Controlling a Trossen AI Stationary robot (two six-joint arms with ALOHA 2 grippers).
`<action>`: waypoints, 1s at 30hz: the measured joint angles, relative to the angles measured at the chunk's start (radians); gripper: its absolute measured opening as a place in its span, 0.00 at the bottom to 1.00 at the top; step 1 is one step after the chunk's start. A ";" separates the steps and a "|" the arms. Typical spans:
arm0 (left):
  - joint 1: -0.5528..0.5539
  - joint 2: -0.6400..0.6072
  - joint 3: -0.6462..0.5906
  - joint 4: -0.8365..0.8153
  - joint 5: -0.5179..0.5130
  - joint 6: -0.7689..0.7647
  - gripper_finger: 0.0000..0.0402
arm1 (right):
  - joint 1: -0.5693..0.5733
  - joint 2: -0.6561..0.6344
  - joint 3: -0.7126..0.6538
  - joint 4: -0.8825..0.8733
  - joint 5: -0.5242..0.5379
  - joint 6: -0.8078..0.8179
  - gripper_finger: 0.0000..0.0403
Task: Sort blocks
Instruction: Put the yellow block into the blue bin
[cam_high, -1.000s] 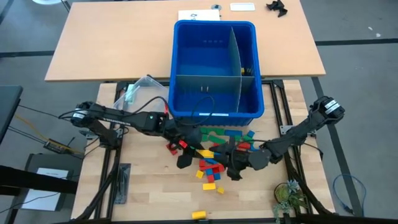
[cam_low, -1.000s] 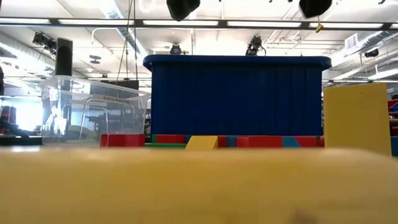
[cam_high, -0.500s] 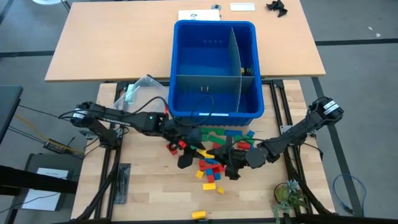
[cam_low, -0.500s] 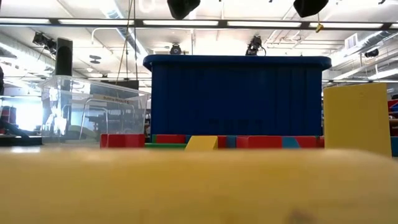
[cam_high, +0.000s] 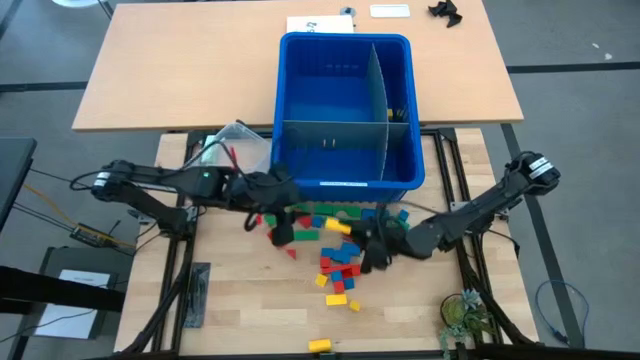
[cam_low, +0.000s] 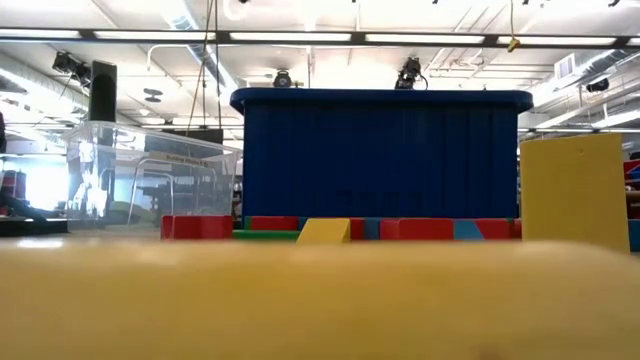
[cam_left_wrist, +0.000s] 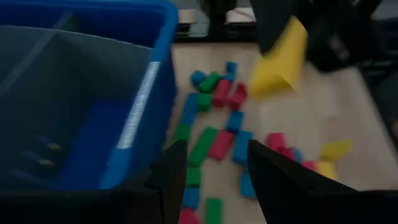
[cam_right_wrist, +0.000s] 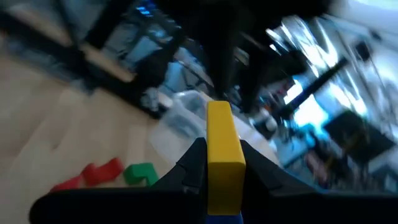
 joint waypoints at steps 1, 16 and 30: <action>0.000 -0.008 0.000 -0.012 -0.015 0.007 0.44 | -0.014 -0.011 0.000 -0.002 0.012 0.035 0.12; 0.012 -0.039 -0.155 0.046 -0.056 -0.010 0.44 | -0.377 -0.195 0.000 -0.207 0.062 0.363 0.12; 0.011 -0.038 -0.346 0.289 -0.030 -0.080 0.44 | -1.032 -0.357 0.000 -0.726 -0.324 0.769 0.12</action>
